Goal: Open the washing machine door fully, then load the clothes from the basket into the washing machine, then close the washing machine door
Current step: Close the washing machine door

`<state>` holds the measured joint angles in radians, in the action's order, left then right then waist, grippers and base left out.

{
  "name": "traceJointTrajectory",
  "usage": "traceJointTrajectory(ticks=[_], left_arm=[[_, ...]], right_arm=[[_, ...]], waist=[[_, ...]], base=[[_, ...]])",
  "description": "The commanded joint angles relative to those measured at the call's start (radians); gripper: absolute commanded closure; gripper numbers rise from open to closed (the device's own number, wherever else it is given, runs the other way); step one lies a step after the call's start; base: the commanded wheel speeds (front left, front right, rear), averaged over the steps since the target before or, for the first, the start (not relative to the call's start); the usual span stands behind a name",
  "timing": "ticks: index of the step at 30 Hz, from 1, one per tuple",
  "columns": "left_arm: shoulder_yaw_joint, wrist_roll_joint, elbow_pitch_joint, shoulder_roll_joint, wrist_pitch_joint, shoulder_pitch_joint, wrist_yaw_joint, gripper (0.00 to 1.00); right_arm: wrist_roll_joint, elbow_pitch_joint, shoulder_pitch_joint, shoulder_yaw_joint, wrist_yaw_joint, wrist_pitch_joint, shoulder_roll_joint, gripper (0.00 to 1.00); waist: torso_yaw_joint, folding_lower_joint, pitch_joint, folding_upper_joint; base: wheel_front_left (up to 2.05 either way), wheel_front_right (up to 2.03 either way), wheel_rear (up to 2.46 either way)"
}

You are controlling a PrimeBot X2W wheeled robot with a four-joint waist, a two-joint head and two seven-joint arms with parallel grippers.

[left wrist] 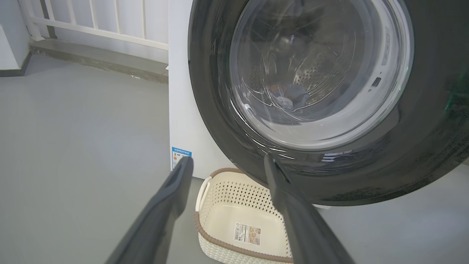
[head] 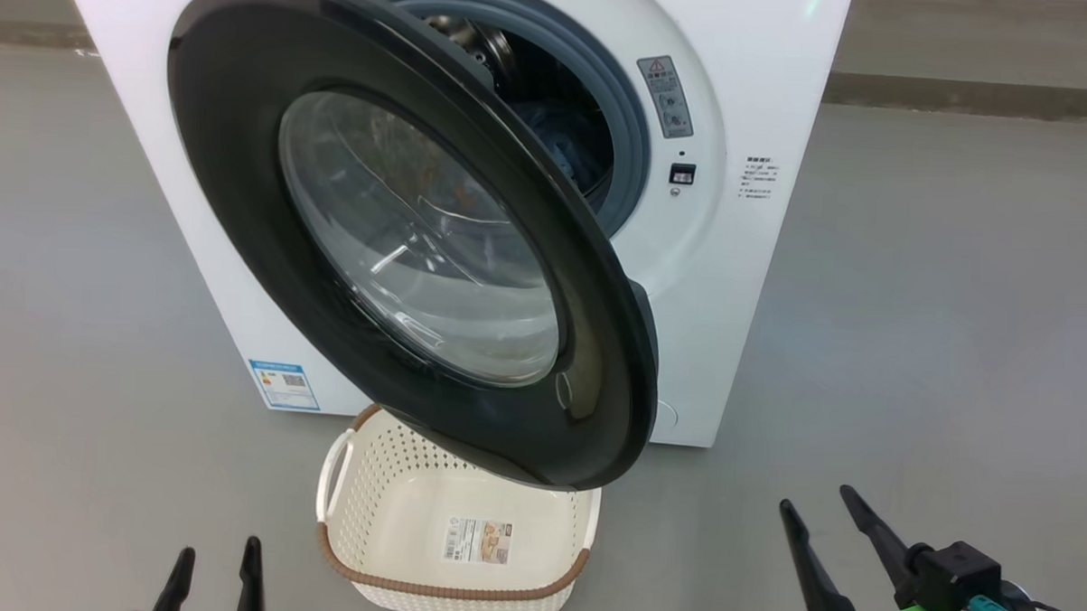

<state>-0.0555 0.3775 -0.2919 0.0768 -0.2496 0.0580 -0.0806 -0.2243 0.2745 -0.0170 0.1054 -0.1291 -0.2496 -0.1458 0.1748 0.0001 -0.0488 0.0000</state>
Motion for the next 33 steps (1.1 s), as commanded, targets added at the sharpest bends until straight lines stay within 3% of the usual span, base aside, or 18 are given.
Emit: traceJointTrajectory(ticks=[1,20,21,22,23,33], left_arm=[[0.039,-0.016,0.027,0.001,-0.012,-0.016,-0.011,0.00],[0.108,-0.063,0.033,-0.022,-0.012,0.024,-0.042,0.00],[0.109,-0.063,0.034,-0.023,-0.012,0.025,-0.042,0.00],[0.111,-0.064,0.034,-0.023,-0.012,0.026,-0.043,0.00],[0.112,-0.064,0.035,-0.023,-0.012,0.027,-0.043,0.00],[0.121,-0.061,0.034,-0.026,-0.012,0.032,-0.046,0.00]], right_arm=[[0.010,-0.017,0.000,0.027,-0.002,-0.012,-0.002,0.00],[0.018,-0.007,-0.005,0.017,-0.002,-0.012,-0.010,0.00],[0.018,-0.005,-0.003,0.016,-0.002,-0.012,-0.009,0.18],[0.017,-0.003,-0.003,0.015,-0.002,-0.012,-0.009,0.67],[0.012,0.000,-0.002,0.012,-0.002,-0.012,-0.007,1.00],[-0.011,0.019,-0.011,0.001,-0.002,-0.012,-0.004,1.00]], waist=[[0.001,-0.0001,-0.003,0.0000],[-0.005,-0.0001,-0.016,0.0000],[-0.005,-0.0001,-0.016,0.0000],[-0.005,-0.0001,-0.017,0.0000],[-0.005,-0.0001,-0.018,0.0000],[0.001,-0.0001,-0.022,0.0000]], base=[[0.00,0.00,0.00],[0.00,0.00,0.00],[0.00,0.00,0.00],[0.00,0.00,0.00],[0.00,0.00,0.00],[0.00,0.00,0.00]])
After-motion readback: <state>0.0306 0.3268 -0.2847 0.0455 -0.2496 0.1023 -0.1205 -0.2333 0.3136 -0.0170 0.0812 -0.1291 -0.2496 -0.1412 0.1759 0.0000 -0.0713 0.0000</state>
